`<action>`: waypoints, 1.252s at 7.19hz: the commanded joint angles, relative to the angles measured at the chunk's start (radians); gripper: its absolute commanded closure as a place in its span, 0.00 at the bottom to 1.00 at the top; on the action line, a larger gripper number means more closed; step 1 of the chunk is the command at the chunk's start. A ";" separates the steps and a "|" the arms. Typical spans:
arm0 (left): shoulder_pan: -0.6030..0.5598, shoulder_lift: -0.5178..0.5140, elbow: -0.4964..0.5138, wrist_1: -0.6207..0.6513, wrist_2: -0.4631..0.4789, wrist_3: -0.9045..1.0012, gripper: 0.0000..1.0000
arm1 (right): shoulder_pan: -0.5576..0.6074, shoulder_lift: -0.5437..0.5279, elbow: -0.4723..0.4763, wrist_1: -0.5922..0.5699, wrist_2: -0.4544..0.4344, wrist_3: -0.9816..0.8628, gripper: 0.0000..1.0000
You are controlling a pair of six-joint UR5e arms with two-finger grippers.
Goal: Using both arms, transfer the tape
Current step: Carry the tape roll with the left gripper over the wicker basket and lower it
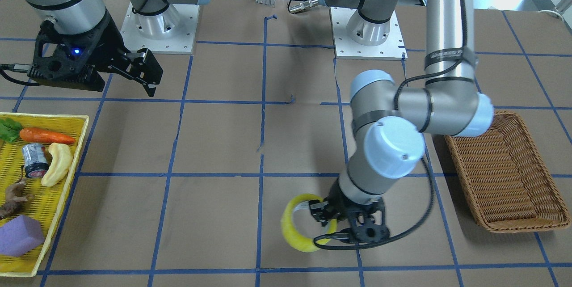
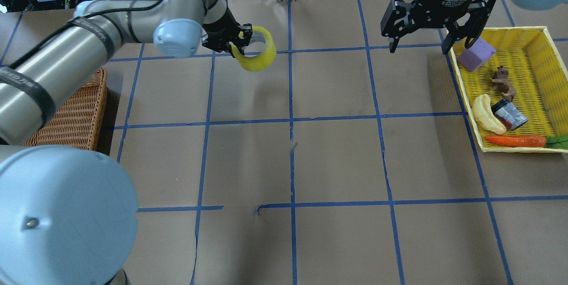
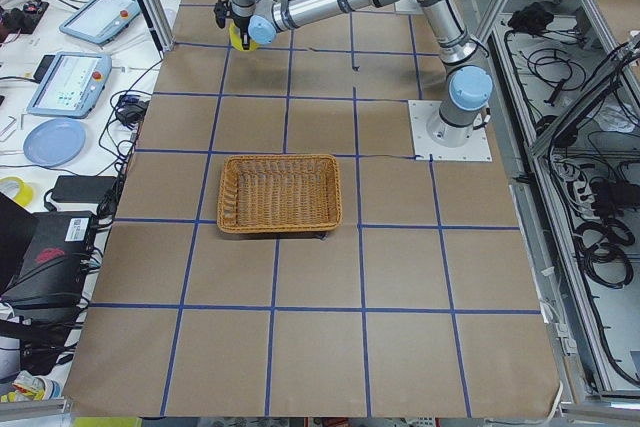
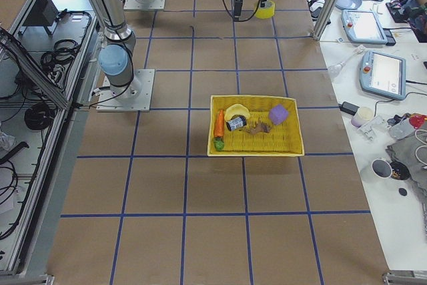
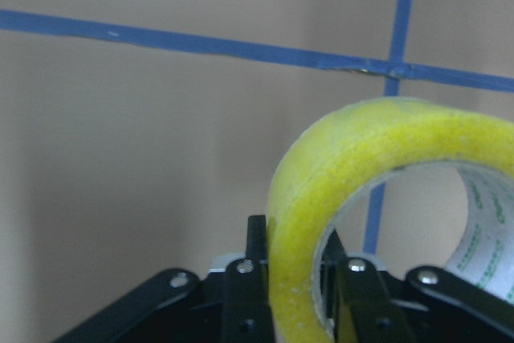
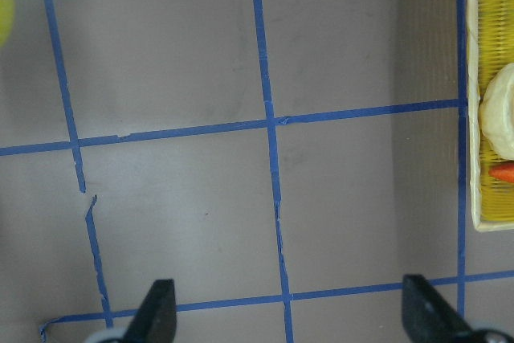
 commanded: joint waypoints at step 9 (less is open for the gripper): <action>0.771 0.076 -0.191 0.004 0.032 1.066 1.00 | 0.000 0.001 0.000 -0.002 -0.001 0.000 0.00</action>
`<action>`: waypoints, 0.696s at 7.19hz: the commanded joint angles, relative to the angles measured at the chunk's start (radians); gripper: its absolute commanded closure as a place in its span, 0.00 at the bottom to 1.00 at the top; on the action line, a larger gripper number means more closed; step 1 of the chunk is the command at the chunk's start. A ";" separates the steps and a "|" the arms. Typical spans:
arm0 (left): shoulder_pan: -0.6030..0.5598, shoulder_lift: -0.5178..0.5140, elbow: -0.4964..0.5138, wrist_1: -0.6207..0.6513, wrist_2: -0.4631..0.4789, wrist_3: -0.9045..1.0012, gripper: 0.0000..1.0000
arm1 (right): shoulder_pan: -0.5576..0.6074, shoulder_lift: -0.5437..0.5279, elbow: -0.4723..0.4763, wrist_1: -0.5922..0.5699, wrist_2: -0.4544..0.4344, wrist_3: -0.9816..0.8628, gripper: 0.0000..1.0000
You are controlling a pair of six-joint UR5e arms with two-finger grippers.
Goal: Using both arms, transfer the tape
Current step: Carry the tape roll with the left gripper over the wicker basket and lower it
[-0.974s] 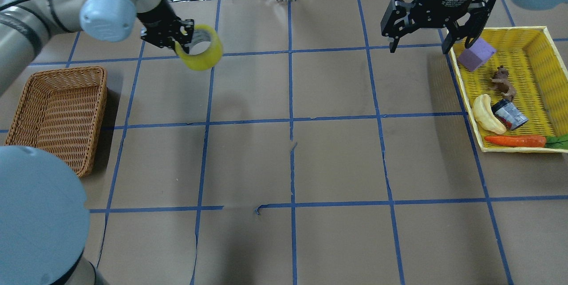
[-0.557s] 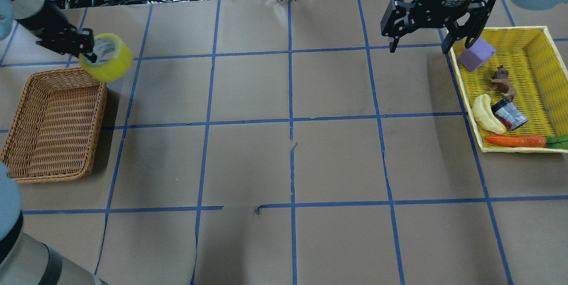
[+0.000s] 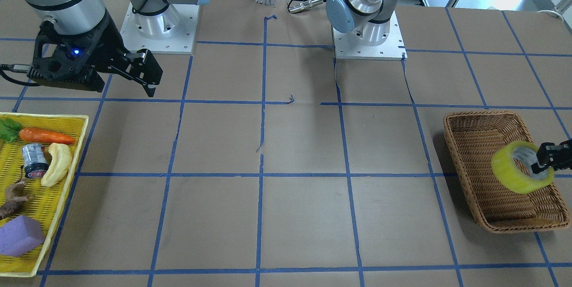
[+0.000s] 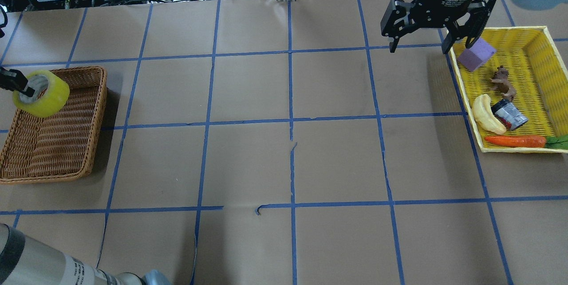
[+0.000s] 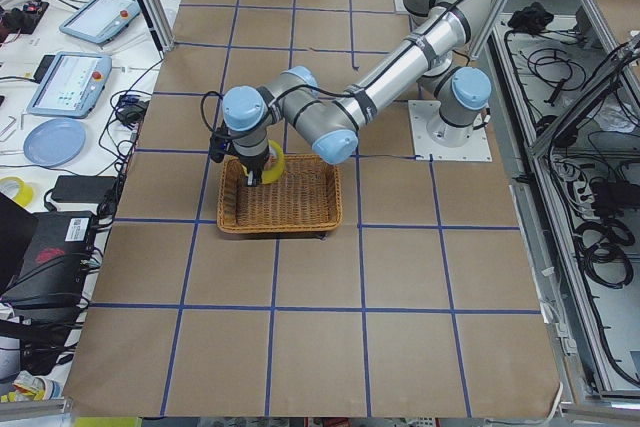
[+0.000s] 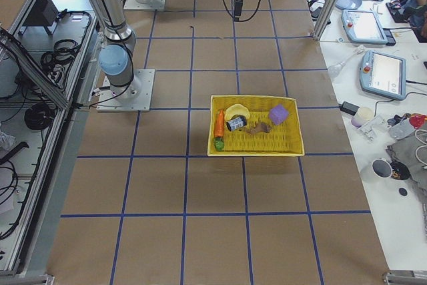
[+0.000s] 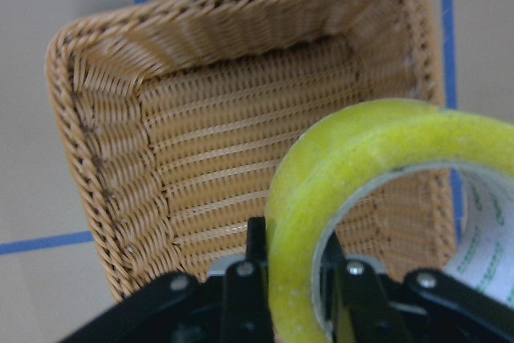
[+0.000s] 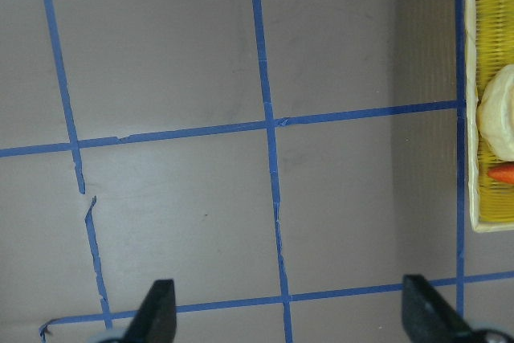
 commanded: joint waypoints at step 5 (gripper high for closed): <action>0.007 -0.022 -0.127 0.222 0.005 0.018 0.04 | 0.000 -0.001 0.000 0.000 -0.002 0.000 0.00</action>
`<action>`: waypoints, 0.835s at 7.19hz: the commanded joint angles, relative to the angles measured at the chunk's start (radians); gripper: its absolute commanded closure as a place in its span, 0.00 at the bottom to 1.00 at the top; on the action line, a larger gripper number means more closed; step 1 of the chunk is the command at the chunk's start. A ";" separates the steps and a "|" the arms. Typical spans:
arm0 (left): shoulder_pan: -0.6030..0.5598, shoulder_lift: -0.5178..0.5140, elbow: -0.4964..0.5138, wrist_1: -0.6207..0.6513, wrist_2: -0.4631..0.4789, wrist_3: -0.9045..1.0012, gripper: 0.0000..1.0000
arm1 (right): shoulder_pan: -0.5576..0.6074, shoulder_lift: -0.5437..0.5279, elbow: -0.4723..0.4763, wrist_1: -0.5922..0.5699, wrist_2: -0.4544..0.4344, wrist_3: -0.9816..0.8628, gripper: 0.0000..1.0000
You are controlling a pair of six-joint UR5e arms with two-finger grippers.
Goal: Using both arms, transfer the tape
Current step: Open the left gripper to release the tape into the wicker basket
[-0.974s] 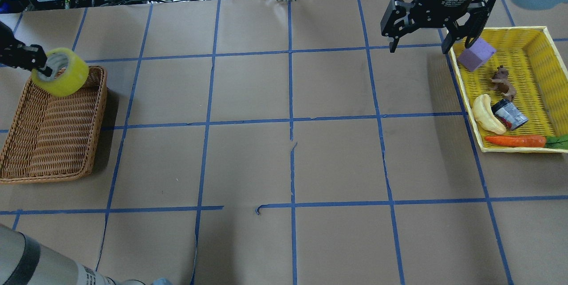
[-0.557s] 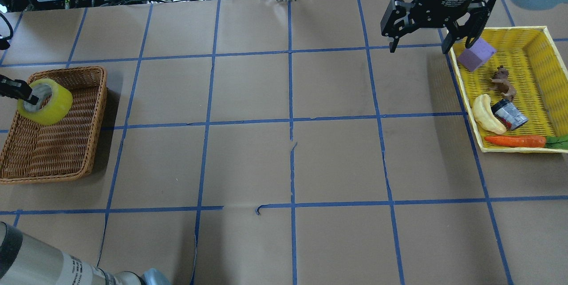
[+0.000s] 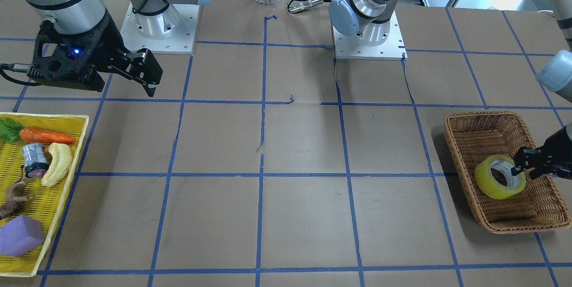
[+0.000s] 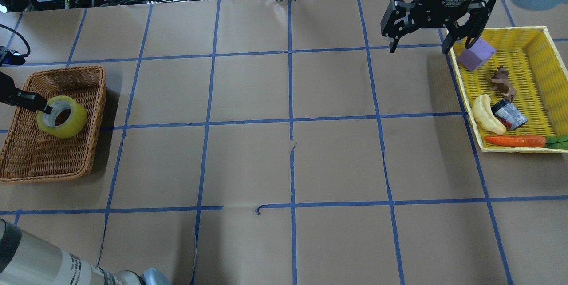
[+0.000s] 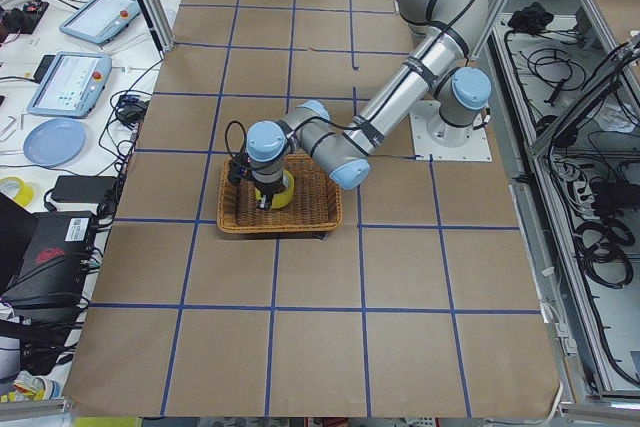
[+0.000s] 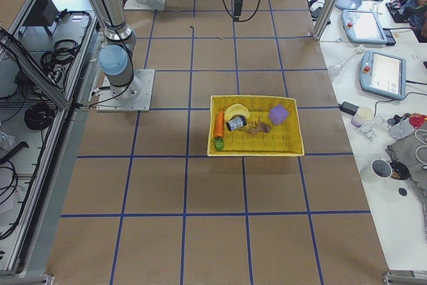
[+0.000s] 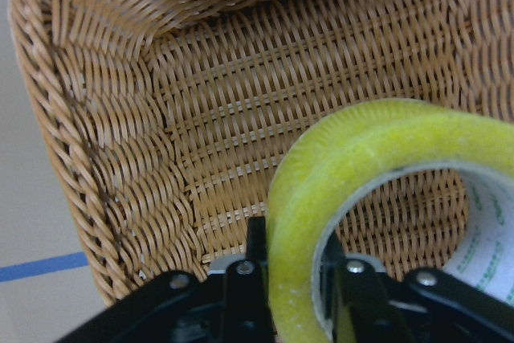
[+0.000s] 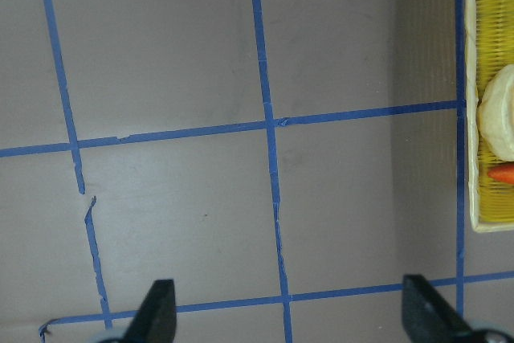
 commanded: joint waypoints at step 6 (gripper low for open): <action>-0.371 0.207 0.380 -0.587 0.064 -0.457 0.04 | 0.000 -0.001 0.000 0.000 -0.001 0.001 0.00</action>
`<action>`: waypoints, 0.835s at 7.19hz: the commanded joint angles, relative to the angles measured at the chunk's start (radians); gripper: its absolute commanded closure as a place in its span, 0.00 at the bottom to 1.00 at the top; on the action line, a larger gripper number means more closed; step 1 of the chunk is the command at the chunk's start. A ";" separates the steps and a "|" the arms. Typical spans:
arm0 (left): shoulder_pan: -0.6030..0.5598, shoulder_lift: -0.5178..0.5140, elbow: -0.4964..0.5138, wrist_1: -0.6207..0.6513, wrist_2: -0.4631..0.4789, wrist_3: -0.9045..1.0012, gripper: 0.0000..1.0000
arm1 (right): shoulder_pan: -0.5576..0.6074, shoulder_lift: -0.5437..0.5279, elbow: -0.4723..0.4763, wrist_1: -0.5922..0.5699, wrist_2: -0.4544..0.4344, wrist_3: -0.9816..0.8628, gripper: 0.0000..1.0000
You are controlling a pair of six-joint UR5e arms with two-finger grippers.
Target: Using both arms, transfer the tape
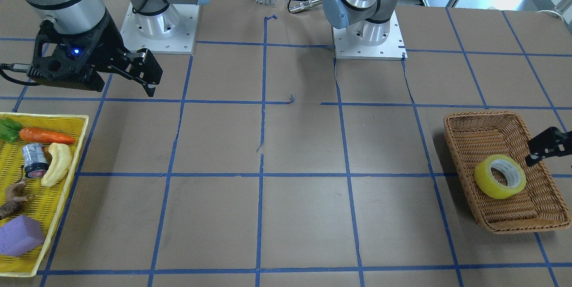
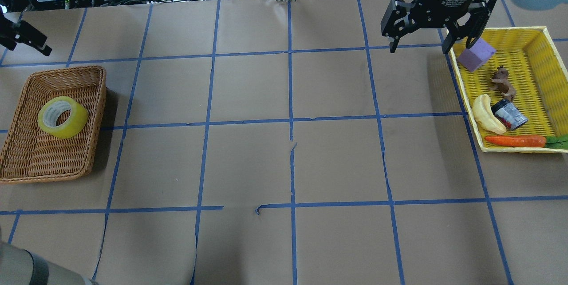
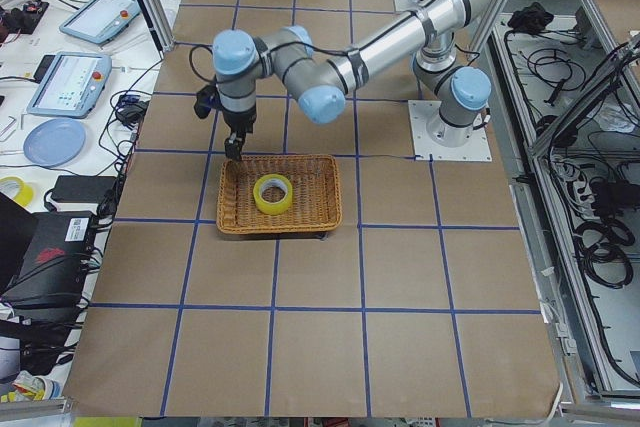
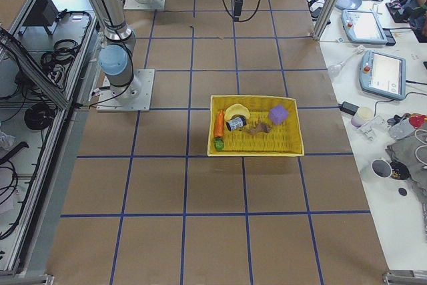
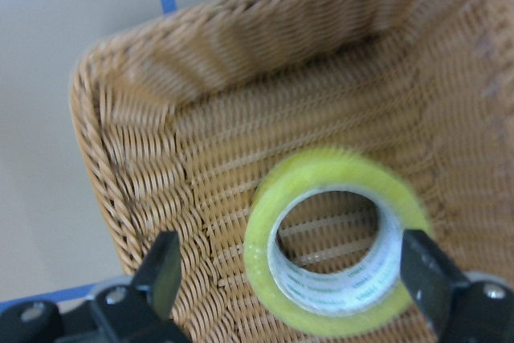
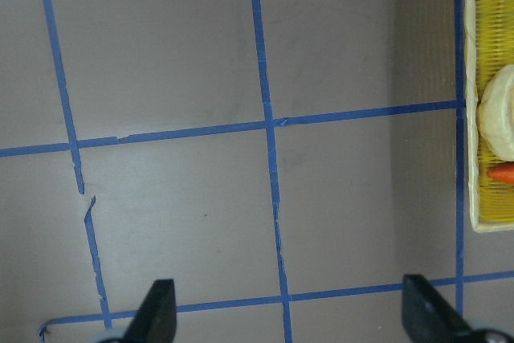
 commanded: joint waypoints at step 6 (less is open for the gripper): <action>-0.436 0.190 -0.099 -0.193 -0.010 -0.643 0.03 | 0.000 0.000 0.000 0.000 0.000 0.000 0.00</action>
